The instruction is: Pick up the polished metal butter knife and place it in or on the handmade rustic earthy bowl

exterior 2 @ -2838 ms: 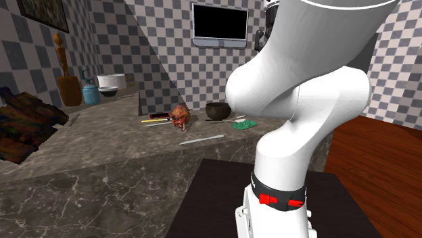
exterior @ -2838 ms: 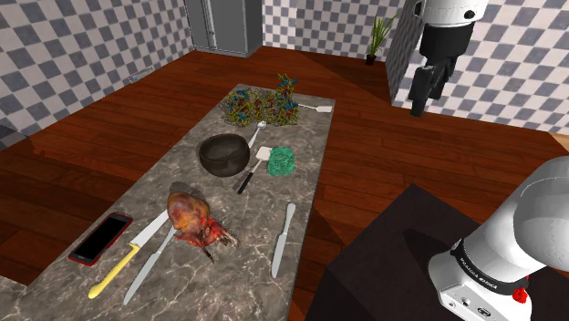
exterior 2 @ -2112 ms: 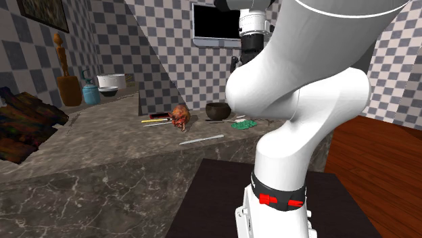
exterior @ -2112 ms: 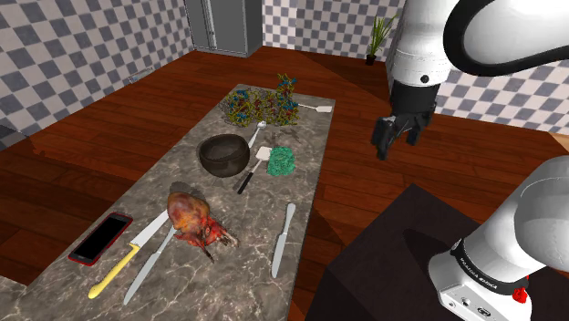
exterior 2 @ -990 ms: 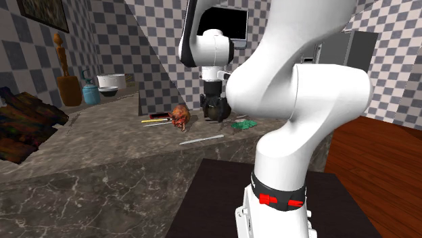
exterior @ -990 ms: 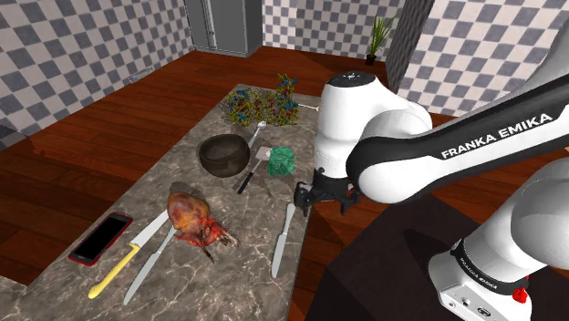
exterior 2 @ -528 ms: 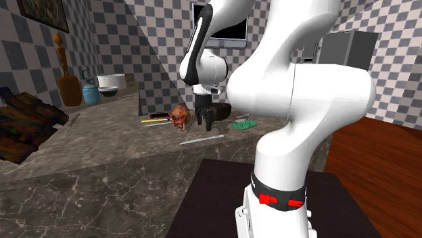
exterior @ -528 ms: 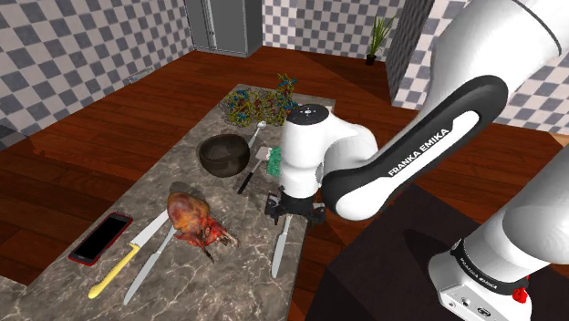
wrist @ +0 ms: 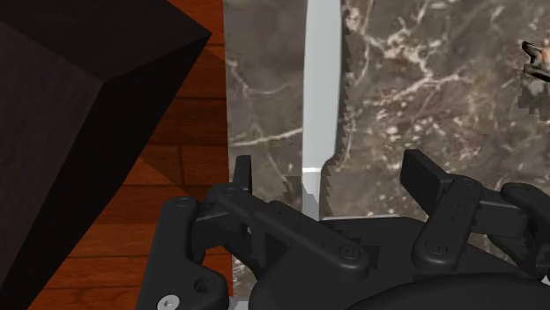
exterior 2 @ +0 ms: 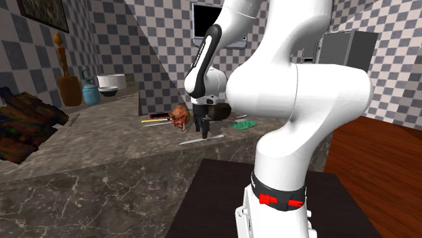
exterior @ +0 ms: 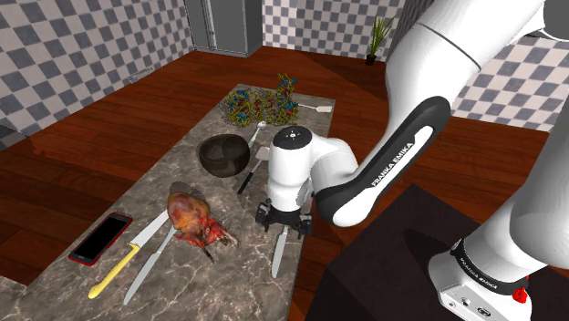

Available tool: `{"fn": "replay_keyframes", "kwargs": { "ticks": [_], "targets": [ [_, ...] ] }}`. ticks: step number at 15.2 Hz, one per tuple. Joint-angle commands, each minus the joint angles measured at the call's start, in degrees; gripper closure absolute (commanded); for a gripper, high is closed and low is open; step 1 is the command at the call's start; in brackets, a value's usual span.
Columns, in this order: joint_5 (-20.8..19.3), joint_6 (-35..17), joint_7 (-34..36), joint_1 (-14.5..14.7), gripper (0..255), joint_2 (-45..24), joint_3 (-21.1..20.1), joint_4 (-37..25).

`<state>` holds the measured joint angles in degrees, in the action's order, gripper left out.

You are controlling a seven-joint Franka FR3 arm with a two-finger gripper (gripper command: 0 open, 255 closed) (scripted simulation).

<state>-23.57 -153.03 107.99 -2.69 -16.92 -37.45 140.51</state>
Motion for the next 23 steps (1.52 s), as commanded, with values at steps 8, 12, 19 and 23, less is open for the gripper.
{"fn": "replay_keyframes", "kwargs": {
  "ticks": [8,12,19,23],
  "targets": [
    [-3.4,-1.5,2.6,2.0,0,-2.5,2.5,-0.6],
    [-3.4,-1.5,2.6,2.0,255,-2.5,2.5,-0.6],
    [-3.4,-1.5,2.5,2.0,255,-2.5,2.5,-0.6],
    [1.3,0.7,-0.8,-0.7,255,1.0,-1.1,0.1]
  ]
}}
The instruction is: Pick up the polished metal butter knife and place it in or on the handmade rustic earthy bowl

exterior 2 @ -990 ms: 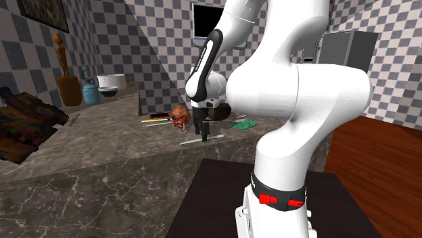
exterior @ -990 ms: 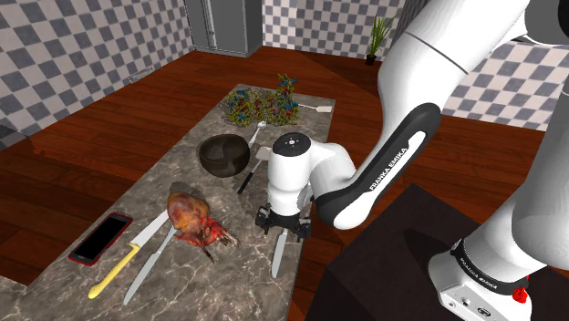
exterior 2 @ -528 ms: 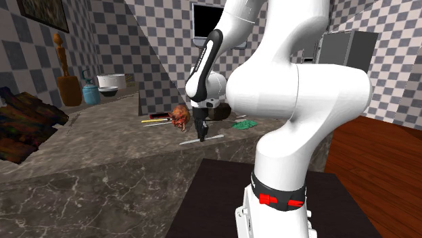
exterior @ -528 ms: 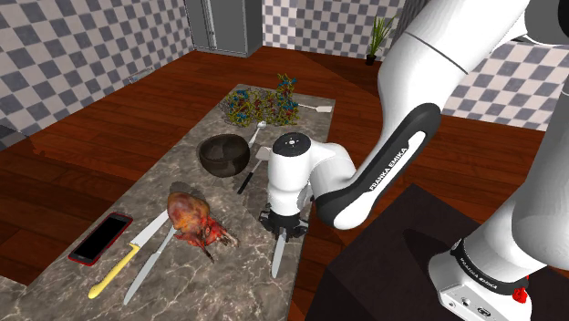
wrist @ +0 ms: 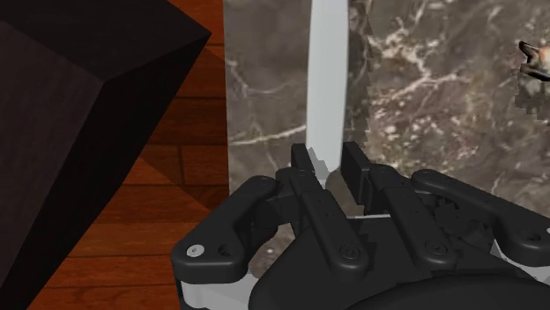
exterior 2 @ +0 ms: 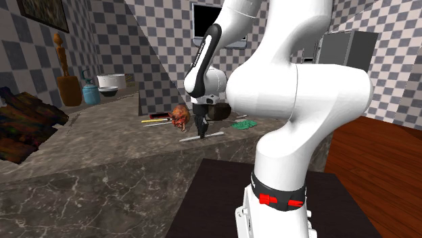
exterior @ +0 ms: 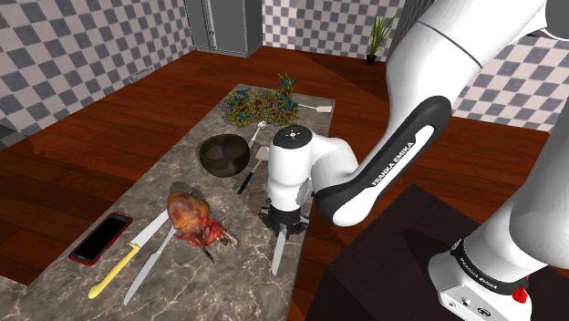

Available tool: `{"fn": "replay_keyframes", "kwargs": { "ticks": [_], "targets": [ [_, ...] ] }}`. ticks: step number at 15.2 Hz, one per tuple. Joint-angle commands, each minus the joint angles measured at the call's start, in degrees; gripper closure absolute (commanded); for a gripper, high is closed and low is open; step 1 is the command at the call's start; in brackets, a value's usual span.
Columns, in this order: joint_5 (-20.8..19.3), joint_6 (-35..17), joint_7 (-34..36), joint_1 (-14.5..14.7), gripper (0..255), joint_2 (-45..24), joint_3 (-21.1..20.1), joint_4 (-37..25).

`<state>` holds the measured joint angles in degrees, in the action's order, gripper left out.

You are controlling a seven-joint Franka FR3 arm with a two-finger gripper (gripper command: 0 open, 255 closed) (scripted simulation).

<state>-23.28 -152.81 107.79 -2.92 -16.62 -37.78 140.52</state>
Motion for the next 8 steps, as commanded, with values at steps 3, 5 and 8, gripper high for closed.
{"fn": "replay_keyframes", "kwargs": {
  "ticks": [3,5,8],
  "targets": [
    [4.8,2.2,-3.3,-2.3,255,3.4,-3.2,0.4],
    [7.4,3.4,-5.2,-3.4,255,5.2,-4.7,0.5],
    [11.4,5.3,-8.0,-4.8,255,8.0,-6.7,0.5]
  ]
}}
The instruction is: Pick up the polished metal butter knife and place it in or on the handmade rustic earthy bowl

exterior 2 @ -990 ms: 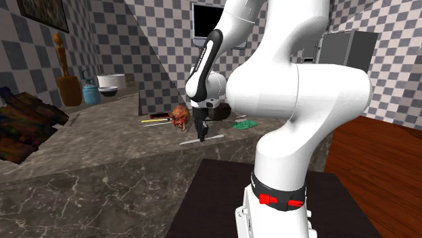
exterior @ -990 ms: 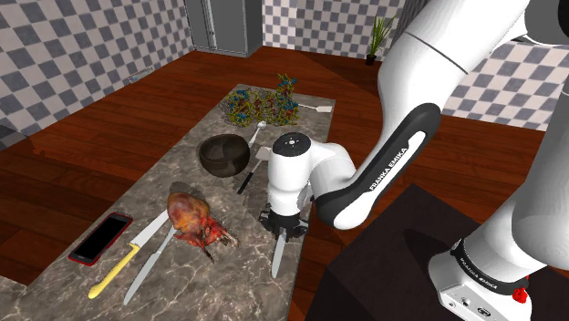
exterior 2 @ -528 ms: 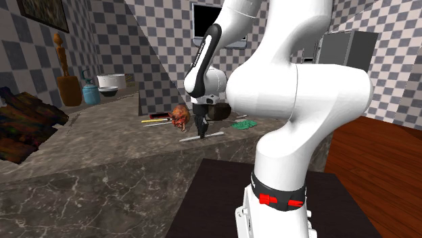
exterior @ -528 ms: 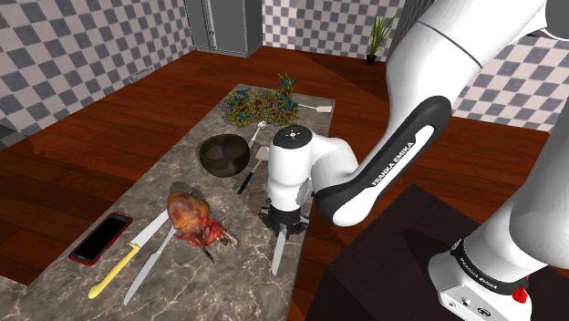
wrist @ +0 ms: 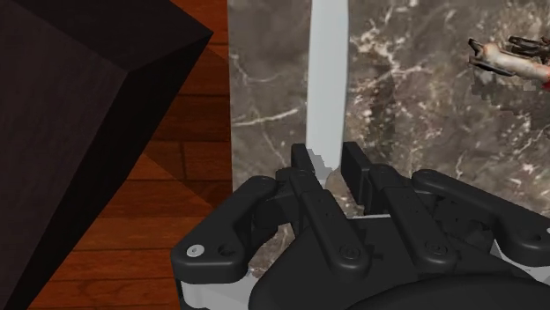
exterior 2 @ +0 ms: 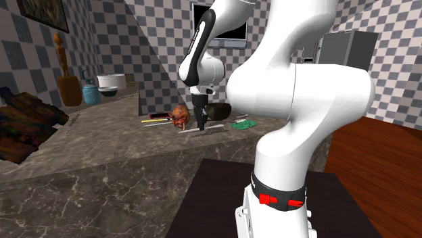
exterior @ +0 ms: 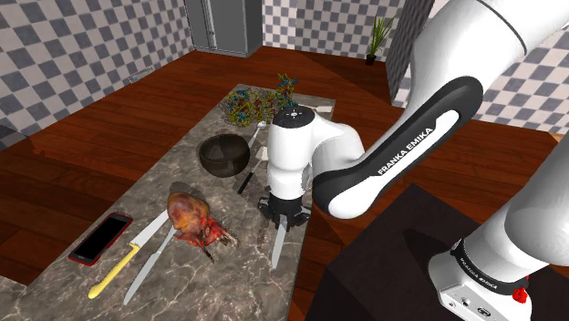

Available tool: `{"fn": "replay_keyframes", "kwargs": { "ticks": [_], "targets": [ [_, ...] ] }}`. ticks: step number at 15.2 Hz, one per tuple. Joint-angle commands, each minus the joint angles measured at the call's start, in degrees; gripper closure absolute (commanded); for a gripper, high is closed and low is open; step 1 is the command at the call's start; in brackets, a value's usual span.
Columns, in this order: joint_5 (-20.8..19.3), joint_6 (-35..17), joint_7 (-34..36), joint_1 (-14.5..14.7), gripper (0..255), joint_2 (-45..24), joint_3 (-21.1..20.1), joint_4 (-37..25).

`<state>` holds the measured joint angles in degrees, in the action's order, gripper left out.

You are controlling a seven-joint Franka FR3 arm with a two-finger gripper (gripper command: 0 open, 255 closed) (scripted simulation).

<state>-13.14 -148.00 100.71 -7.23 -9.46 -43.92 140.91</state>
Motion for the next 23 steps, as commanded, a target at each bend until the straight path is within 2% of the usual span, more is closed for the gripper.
{"fn": "replay_keyframes", "kwargs": {
  "ticks": [1,9,17,21,23],
  "targets": [
    [2.6,1.2,-1.9,-0.8,255,1.8,-1.1,0.1],
    [12.6,7.1,-9.1,-2.2,255,9.5,-3.3,-0.8],
    [19.3,13.8,-14.1,-1.5,255,16.1,-2.5,-2.9],
    [21.2,16.8,-15.5,-1.1,255,18.4,-1.8,-4.0],
    [16.9,17.1,-14.2,-3.0,255,13.9,-1.9,-7.8]
  ]
}}
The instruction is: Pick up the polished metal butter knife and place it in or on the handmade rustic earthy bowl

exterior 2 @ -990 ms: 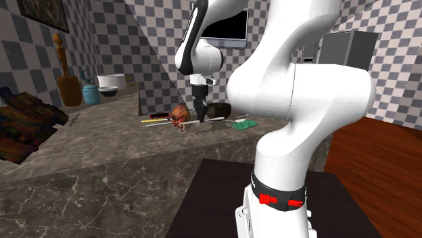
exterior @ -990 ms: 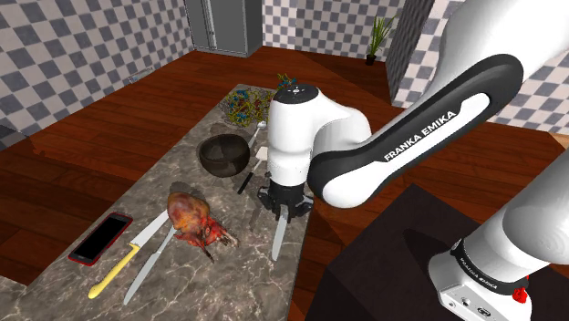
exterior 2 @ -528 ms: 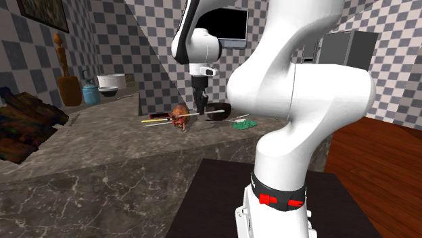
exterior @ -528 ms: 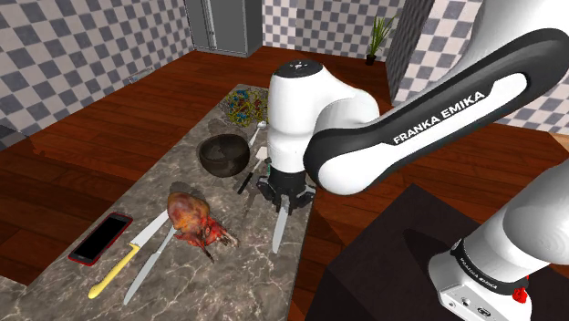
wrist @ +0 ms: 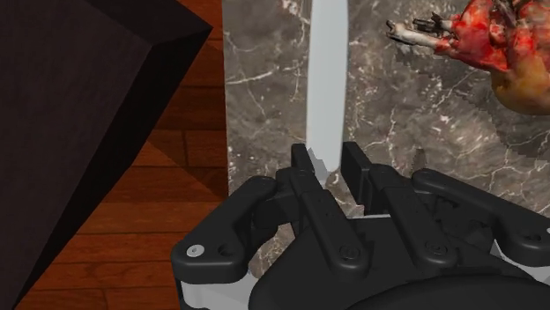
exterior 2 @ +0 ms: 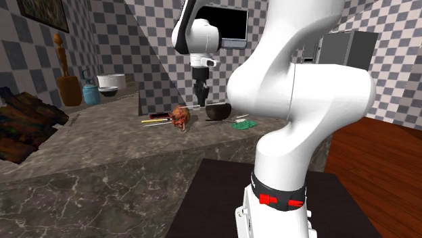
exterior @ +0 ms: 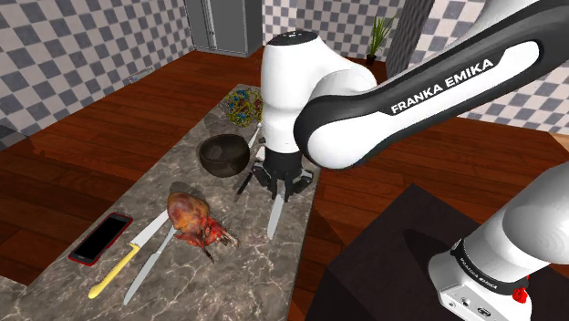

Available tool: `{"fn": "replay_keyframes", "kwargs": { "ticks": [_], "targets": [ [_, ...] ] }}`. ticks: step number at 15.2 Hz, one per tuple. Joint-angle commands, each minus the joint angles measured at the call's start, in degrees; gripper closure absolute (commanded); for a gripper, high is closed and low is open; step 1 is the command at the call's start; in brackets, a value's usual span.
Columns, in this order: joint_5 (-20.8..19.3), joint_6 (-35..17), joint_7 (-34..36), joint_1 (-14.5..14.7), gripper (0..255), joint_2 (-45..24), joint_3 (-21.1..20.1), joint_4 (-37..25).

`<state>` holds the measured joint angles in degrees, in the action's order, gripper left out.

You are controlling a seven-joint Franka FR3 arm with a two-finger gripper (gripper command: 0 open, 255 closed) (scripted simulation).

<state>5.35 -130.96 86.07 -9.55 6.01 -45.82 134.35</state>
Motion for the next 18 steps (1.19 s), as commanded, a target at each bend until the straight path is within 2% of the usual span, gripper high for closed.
{"fn": "replay_keyframes", "kwargs": {
  "ticks": [1,4,8,13,18],
  "targets": [
    [-3.8,0.4,1.1,-1.4,255,-3.9,0.1,-3.3],
    [-10.2,2.1,3.1,-2.3,255,-10.9,1.0,-9.8],
    [-17.1,5.4,4.7,-1.3,255,-19.8,3.4,-19.5],
    [-23.0,10.9,4.7,1.7,255,-30.3,6.8,-33.4],
    [-27.0,17.9,2.7,6.0,255,-41.2,10.1,-50.5]
  ]
}}
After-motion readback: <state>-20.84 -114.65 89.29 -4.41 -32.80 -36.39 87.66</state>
